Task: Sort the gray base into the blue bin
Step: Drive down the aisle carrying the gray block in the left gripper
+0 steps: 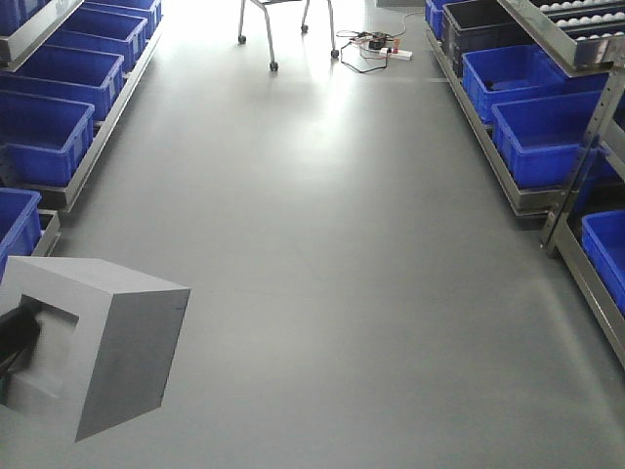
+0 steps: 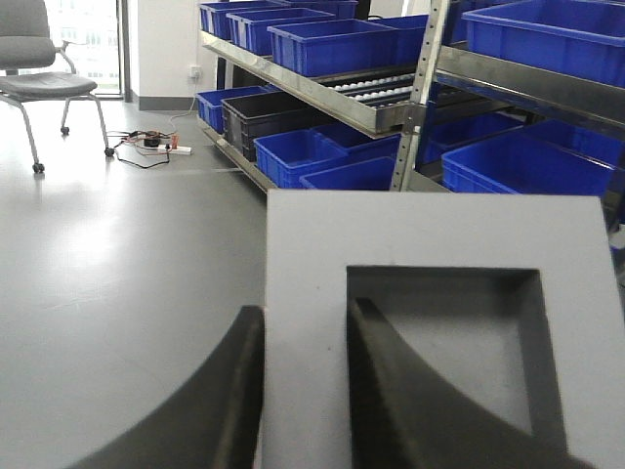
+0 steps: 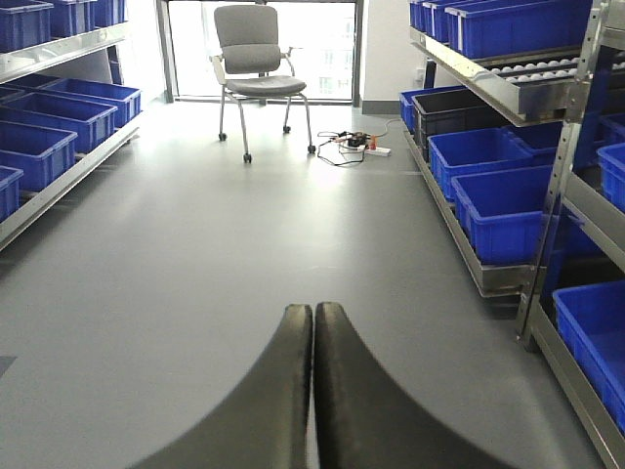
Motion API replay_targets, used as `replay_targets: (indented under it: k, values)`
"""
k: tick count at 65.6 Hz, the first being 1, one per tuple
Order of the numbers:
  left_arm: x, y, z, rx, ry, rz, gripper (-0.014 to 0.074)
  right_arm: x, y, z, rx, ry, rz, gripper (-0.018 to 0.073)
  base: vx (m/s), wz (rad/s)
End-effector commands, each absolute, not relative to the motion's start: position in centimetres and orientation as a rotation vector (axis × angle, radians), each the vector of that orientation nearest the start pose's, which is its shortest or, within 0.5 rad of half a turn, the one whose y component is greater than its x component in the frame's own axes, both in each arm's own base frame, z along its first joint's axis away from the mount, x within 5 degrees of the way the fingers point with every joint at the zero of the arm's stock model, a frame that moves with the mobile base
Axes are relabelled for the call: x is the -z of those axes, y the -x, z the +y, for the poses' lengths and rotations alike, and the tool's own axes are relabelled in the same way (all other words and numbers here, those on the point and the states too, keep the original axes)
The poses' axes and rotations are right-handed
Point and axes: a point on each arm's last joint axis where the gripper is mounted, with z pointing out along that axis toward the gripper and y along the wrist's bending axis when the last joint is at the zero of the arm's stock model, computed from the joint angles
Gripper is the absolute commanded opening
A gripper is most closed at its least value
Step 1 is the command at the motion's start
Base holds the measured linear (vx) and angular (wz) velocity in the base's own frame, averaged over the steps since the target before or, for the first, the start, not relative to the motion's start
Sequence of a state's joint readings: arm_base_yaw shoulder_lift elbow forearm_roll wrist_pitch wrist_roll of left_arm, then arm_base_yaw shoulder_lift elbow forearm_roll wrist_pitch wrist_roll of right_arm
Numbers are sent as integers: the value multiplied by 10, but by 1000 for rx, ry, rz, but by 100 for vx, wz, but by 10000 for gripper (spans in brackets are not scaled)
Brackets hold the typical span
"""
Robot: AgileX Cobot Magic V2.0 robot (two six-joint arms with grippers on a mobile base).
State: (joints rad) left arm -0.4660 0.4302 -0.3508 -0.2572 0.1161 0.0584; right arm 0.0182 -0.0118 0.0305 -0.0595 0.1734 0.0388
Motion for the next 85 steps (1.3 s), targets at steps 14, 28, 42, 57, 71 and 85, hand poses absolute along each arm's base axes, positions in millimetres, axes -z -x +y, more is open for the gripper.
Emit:
replay_targets:
  k: [14, 28, 42, 57, 71, 85]
  values:
    - [-310, -89, -46, 544, -203, 1556, -6, -190, -56, 0, 19, 31, 1603, -9, 45, -1]
    - [-310, -89, -46, 544, -203, 1556, -6, -190, -56, 0, 19, 31, 1603, -9, 43, -5]
    - [-310, -89, -46, 544, -203, 1556, -6, -190, -56, 0, 19, 31, 1603, -9, 41, -6]
    - [-310, -89, -46, 544, -203, 1556, -6, -190, -56, 0, 19, 31, 1603, -9, 41, -5]
    - [-310, -89, -46, 544, -203, 1556, -6, -190, -56, 0, 19, 31, 1603, -9, 41, 7]
    - [-310, -89, -46, 544, -203, 1556, -6, -190, -56, 0, 19, 31, 1603, -9, 40, 37]
